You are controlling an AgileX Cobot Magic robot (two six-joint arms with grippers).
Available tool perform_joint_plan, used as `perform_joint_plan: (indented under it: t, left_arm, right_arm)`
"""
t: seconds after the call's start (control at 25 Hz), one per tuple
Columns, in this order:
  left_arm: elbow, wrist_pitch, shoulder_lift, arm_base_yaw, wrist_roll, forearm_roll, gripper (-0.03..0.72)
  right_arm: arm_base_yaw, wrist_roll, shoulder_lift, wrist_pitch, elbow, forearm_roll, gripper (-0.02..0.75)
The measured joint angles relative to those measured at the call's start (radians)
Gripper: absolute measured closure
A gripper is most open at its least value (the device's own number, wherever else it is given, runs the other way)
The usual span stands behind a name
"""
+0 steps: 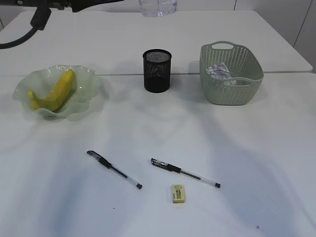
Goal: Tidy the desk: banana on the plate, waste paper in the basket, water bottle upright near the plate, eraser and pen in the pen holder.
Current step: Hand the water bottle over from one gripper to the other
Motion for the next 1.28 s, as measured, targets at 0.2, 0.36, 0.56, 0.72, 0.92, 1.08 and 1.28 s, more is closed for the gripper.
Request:
perform_joint_plan:
  t: [0.2, 0.36, 0.56, 0.72, 0.92, 1.08, 1.28]
  left_arm:
    - [0.0, 0.0, 0.0, 0.0, 0.0, 0.031, 0.434]
    - [0.0, 0.0, 0.0, 0.0, -0.019, 0.072, 0.433]
    - [0.0, 0.0, 0.0, 0.002, -0.023, 0.064, 0.433]
    - [0.0, 0.0, 0.0, 0.002, -0.029, 0.059, 0.433]
    - [0.0, 0.0, 0.0, 0.002, -0.031, 0.057, 0.433]
    - [0.002, 0.0, 0.0, 0.002, -0.033, 0.027, 0.433]
    - [0.002, 0.0, 0.0, 0.002, -0.033, -0.035, 0.432]
  right_arm:
    - [0.036, -0.031, 0.0, 0.0, 0.0, 0.004, 0.398]
    - [0.051, -0.06, -0.018, 0.002, 0.0, 0.002, 0.398]
    - [0.053, -0.072, -0.059, 0.004, -0.002, 0.004, 0.398]
    - [0.053, -0.072, -0.065, 0.004, -0.002, 0.004, 0.398]
    - [0.053, -0.074, -0.065, 0.008, -0.002, -0.028, 0.398]
    - [0.053, -0.085, -0.065, 0.008, -0.002, -0.054, 0.398]
    - [0.053, -0.088, -0.065, 0.008, -0.002, -0.081, 0.398]
